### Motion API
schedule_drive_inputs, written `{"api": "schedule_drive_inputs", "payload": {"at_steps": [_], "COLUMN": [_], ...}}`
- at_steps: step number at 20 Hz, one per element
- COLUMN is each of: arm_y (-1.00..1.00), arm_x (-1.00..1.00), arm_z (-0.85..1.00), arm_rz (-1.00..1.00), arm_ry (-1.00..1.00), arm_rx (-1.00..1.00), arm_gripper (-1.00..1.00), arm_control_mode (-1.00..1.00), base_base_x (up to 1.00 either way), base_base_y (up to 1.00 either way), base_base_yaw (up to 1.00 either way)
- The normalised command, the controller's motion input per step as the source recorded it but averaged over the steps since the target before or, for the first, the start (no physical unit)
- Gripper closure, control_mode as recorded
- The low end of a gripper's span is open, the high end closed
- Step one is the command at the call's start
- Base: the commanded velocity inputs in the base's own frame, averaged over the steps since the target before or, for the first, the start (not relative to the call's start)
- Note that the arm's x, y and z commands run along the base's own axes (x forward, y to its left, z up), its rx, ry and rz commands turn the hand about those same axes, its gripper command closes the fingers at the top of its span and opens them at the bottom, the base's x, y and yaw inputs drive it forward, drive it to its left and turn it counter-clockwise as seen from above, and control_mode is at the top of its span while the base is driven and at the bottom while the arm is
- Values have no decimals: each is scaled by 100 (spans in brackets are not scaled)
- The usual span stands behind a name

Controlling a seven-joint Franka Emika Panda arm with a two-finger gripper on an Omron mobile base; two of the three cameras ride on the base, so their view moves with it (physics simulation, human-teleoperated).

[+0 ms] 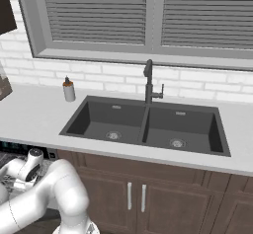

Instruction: Pick up the cup and bowl from the counter, place them in the dishwasher, and close the dishwasher door.

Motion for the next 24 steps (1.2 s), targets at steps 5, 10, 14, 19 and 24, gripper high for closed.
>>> {"api": "schedule_drive_inputs", "payload": {"at_steps": [5, 10, 14, 19, 24], "arm_y": [7, 0, -3, -19, -15], "arm_x": [0, -4, -75, -99, -85], "arm_z": [-2, 41, 75, 27, 17], "arm_rz": [0, 0, 0, 0, 0], "arm_ry": [8, -4, -14, -13, -24], "arm_rx": [-1, 0, 7, 11, 11], "arm_gripper": [-100, -100, -100, -100, -100], "arm_control_mode": [-100, -100, -100, -100, -100], "base_base_x": [0, 0, 0, 0, 0], "base_base_y": [0, 0, 0, 0, 0], "base_base_yaw": [0, 0, 0, 0, 0]}}
